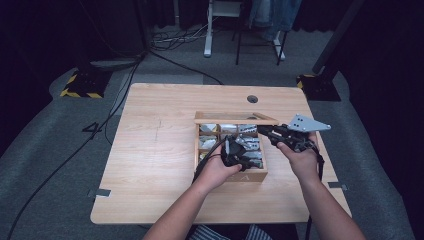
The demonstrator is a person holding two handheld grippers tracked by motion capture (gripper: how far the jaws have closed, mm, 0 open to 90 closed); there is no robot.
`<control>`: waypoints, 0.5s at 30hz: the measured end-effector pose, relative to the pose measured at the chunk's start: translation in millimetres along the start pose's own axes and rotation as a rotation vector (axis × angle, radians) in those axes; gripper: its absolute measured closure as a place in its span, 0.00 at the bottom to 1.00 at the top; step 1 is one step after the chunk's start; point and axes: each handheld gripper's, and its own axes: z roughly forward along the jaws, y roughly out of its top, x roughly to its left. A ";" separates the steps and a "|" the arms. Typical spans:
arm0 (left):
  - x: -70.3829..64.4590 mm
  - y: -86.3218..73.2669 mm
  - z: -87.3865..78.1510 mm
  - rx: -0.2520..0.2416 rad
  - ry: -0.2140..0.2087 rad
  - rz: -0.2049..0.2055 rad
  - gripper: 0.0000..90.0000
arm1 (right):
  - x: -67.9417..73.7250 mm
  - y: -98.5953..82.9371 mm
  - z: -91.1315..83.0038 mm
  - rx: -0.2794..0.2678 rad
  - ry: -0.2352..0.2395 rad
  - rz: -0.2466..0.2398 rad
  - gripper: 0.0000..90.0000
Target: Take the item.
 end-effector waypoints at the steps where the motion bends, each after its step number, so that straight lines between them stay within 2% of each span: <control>1: -0.9 0.0 3.1 0.000 0.001 0.002 0.89 | 0.0 0.0 0.0 0.000 0.000 0.000 0.89; 3: -2.1 0.5 6.1 0.012 0.010 0.016 0.94 | -0.1 0.0 0.0 0.000 0.001 0.000 0.89; 7: -2.2 1.4 5.4 0.020 0.005 0.029 0.97 | -0.3 -0.1 -0.1 0.000 0.002 0.002 0.89; 11: -3.7 1.0 3.3 0.009 0.001 0.025 0.98 | -0.6 0.0 -0.1 0.000 0.004 0.002 0.89; 15: -6.6 1.6 -0.9 -0.012 0.009 0.052 0.98 | -0.5 0.1 -0.1 0.001 0.004 0.001 0.89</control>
